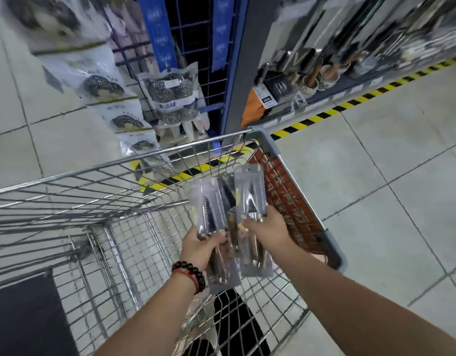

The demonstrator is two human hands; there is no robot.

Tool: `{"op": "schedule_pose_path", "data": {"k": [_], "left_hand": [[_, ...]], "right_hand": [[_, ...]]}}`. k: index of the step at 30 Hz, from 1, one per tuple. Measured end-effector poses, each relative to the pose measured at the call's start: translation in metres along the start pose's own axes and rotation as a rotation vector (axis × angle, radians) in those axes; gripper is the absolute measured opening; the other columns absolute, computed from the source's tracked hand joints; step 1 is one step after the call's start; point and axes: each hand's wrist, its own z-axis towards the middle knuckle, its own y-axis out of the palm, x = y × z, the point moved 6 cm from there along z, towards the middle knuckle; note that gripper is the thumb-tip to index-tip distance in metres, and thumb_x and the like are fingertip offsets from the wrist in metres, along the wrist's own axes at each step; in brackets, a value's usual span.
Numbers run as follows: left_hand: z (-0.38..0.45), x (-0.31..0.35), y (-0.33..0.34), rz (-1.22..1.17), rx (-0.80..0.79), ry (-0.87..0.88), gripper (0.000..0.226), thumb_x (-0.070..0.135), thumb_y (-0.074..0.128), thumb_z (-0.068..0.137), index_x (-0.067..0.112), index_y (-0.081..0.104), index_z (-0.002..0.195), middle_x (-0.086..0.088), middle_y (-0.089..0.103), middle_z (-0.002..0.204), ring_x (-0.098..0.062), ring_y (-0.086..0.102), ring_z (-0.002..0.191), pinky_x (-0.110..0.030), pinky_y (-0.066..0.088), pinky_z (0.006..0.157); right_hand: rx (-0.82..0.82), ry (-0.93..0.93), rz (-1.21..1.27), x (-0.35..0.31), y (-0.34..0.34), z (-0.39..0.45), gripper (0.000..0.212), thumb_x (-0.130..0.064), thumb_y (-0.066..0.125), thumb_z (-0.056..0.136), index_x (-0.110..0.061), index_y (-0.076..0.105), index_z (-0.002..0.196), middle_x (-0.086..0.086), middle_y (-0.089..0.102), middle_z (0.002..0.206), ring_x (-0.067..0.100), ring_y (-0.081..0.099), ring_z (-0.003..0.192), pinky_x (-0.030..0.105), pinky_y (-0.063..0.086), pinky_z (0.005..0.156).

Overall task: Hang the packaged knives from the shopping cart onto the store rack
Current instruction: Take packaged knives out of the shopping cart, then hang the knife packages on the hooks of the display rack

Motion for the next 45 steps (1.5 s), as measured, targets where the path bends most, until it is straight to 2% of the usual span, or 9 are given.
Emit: {"op": "schedule_pose_path", "data": {"k": [3, 8, 10, 12, 17, 24, 29, 33, 45], "left_hand": [[-0.038, 0.020, -0.018, -0.187, -0.005, 0.026, 0.085, 0.066, 0.081, 0.050, 0.018, 0.061, 0.118, -0.009, 0.071, 0.110, -0.029, 0.068, 0.099, -0.051, 0.051, 0.093], [-0.139, 0.090, -0.020, -0.204, -0.081, 0.255, 0.026, 0.034, 0.075, 0.078, 0.012, 0.069, 0.090, -0.005, 0.073, 0.086, -0.023, 0.066, 0.080, -0.030, 0.054, 0.075], [-0.185, 0.111, -0.011, -0.154, -0.116, 0.329, 0.041, 0.036, 0.081, 0.072, 0.008, 0.068, 0.099, 0.000, 0.074, 0.088, -0.022, 0.066, 0.084, -0.027, 0.054, 0.076], [-0.229, 0.132, -0.001, -0.063, -0.190, 0.415, 0.057, 0.045, 0.083, 0.068, 0.009, 0.067, 0.110, -0.008, 0.072, 0.106, -0.024, 0.067, 0.095, -0.039, 0.054, 0.088], [-0.325, 0.169, 0.033, 0.111, -0.361, 0.621, 0.008, 0.021, 0.071, 0.085, 0.014, 0.067, 0.088, -0.009, 0.073, 0.086, -0.030, 0.069, 0.082, -0.050, 0.056, 0.082], [-0.445, 0.176, 0.117, 0.182, -0.533, 0.825, 0.029, 0.012, 0.065, 0.089, 0.009, 0.061, 0.117, -0.007, 0.071, 0.107, -0.023, 0.067, 0.096, -0.044, 0.052, 0.091], [-0.506, 0.161, 0.183, 0.183, -0.589, 0.907, 0.013, 0.011, 0.064, 0.090, 0.013, 0.064, 0.103, 0.003, 0.072, 0.096, -0.009, 0.067, 0.083, -0.017, 0.054, 0.071], [-0.539, 0.139, 0.241, 0.192, -0.615, 0.925, 0.044, 0.039, 0.073, 0.080, 0.014, 0.062, 0.116, 0.000, 0.070, 0.113, -0.013, 0.065, 0.104, -0.032, 0.052, 0.092], [-0.603, 0.074, 0.393, 0.102, -0.677, 0.896, 0.012, 0.015, 0.061, 0.092, 0.020, 0.066, 0.101, 0.003, 0.076, 0.092, -0.012, 0.071, 0.081, -0.025, 0.056, 0.066]], "right_hand": [[0.035, -0.067, 0.263, -0.019, -0.014, -0.051, 0.051, -0.040, 0.079, 0.072, -0.013, 0.058, 0.110, 0.016, 0.068, 0.107, 0.035, 0.066, 0.098, 0.052, 0.052, 0.093], [0.172, -0.239, 0.499, -0.043, -0.064, -0.164, 0.018, -0.028, 0.075, 0.085, -0.027, 0.062, 0.097, -0.001, 0.072, 0.093, 0.012, 0.069, 0.086, 0.031, 0.056, 0.082], [0.235, -0.305, 0.517, -0.046, -0.088, -0.211, 0.013, -0.026, 0.073, 0.086, -0.025, 0.063, 0.094, -0.007, 0.070, 0.083, 0.002, 0.067, 0.073, 0.015, 0.051, 0.064], [0.268, -0.350, 0.545, -0.048, -0.114, -0.255, 0.011, -0.027, 0.071, 0.087, -0.025, 0.064, 0.094, -0.009, 0.070, 0.079, 0.004, 0.068, 0.072, 0.014, 0.049, 0.058], [0.391, -0.438, 0.629, -0.034, -0.187, -0.345, 0.010, -0.024, 0.068, 0.090, -0.025, 0.062, 0.098, -0.010, 0.071, 0.083, 0.002, 0.069, 0.075, 0.011, 0.049, 0.054], [0.587, -0.516, 0.728, 0.018, -0.281, -0.440, 0.013, -0.016, 0.073, 0.085, -0.021, 0.068, 0.096, -0.003, 0.075, 0.082, 0.011, 0.071, 0.074, 0.021, 0.053, 0.060], [0.677, -0.560, 0.800, 0.059, -0.338, -0.475, 0.010, -0.022, 0.071, 0.088, -0.019, 0.068, 0.097, -0.001, 0.075, 0.086, 0.014, 0.072, 0.078, 0.024, 0.055, 0.063], [0.742, -0.574, 0.843, 0.103, -0.393, -0.498, 0.007, -0.028, 0.067, 0.091, -0.021, 0.069, 0.092, -0.002, 0.075, 0.082, 0.015, 0.071, 0.077, 0.028, 0.058, 0.068], [0.751, -0.575, 0.901, 0.217, -0.529, -0.508, 0.010, -0.023, 0.067, 0.089, -0.016, 0.072, 0.093, 0.011, 0.075, 0.087, 0.034, 0.071, 0.085, 0.054, 0.057, 0.082]]}}
